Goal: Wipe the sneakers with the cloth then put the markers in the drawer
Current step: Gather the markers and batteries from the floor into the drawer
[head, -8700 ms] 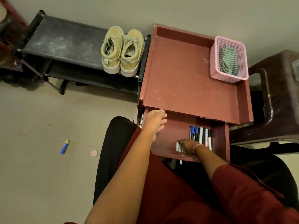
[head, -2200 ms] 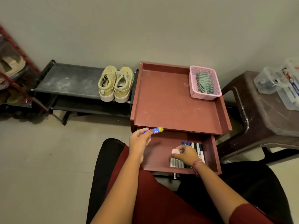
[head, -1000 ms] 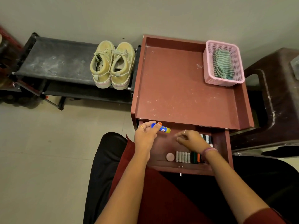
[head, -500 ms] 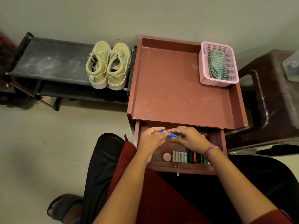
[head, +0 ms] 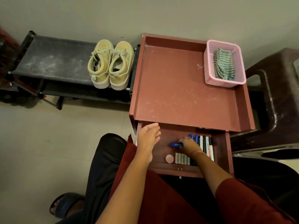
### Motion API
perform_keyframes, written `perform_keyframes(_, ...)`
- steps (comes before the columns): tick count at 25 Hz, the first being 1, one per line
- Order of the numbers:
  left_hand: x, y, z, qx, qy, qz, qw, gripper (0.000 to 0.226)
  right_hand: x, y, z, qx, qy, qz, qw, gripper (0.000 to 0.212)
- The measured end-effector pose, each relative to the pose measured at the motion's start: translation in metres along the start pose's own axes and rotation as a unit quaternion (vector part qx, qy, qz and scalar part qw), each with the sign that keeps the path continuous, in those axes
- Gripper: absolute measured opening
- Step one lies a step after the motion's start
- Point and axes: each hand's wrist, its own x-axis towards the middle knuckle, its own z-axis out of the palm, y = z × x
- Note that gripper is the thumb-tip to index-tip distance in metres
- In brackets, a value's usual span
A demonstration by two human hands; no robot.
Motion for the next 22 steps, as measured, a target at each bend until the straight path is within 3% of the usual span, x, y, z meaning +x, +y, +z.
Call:
perform_keyframes(8,0.001,0.002,-0.001,-0.014,0.006,0.002,1.000,0.019,-0.003,0.009,0.024,-0.126,0.000,0.003,0.992,0.033)
perform_keyframes(17,-0.001,0.006,-0.003,-0.030,0.012,-0.001,0.999,0.014,-0.007,0.025,0.030,-0.086,-0.017,0.011,0.996,0.038)
perform_keyframes(19,-0.002,0.007,-0.004,-0.034,0.012,0.000,0.999,0.016,-0.010,0.021,0.029,-0.085,0.005,-0.014,0.996,0.045)
perform_keyframes(22,-0.002,0.008,-0.005,-0.041,0.013,0.001,0.999,0.016,-0.020,0.005,0.027,-0.119,0.001,-0.117,0.986,0.051)
